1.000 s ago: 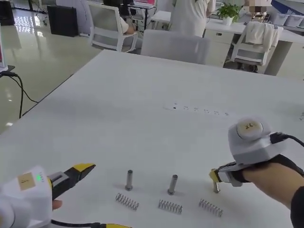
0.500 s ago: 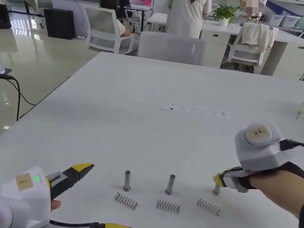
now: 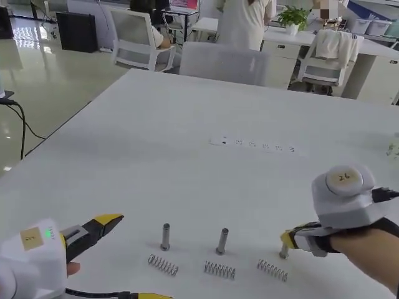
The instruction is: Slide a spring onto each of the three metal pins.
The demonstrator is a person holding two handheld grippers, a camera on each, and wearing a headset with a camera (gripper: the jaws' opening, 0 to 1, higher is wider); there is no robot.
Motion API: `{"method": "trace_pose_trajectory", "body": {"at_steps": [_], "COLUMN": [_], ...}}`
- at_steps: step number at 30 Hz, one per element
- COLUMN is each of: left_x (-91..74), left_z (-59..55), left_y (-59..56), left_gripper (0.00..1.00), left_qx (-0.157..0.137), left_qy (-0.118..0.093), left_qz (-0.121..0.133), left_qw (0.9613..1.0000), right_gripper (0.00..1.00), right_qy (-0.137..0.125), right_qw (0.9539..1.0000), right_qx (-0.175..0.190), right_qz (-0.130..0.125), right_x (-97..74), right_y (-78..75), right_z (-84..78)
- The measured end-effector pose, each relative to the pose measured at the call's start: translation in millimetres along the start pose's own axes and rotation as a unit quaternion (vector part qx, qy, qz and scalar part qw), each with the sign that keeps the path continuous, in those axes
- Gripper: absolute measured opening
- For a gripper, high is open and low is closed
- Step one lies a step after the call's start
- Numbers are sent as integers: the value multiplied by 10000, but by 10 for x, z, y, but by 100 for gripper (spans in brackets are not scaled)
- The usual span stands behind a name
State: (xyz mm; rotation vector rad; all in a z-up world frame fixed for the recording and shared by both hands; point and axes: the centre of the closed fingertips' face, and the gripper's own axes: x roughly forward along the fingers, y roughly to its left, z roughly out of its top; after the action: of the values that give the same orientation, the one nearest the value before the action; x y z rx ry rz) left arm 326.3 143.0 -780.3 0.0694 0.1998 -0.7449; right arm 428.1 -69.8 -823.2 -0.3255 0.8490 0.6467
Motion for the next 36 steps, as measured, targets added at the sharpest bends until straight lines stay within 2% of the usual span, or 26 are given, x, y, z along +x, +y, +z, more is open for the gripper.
{"method": "trace_pose_trajectory", "body": {"at_steps": [5, 8, 21, 36], "left_x": [-2, -2, 2, 11], "left_z": [-13, -8, 1, 0], "left_y": [0, -3, -20, -38], "left_gripper": [95, 95, 95, 95], "left_qx": [-7, -7, 7, 1], "left_qy": [7, 1, -1, 5], "left_qz": [1, -2, -24, -65], "left_qw": [10000, 10000, 10000, 10000], "right_gripper": [5, 5, 5, 6], "right_qy": [-23, -112, -314, -395], "right_qw": [10000, 9998, 9987, 9978], "right_qx": [-51, -86, -202, -346], "right_qz": [48, 161, 336, 407], "right_x": [-8, -11, -13, -5], "right_y": [70, 136, 277, 310], "right_z": [-11, -8, 29, 2]}}
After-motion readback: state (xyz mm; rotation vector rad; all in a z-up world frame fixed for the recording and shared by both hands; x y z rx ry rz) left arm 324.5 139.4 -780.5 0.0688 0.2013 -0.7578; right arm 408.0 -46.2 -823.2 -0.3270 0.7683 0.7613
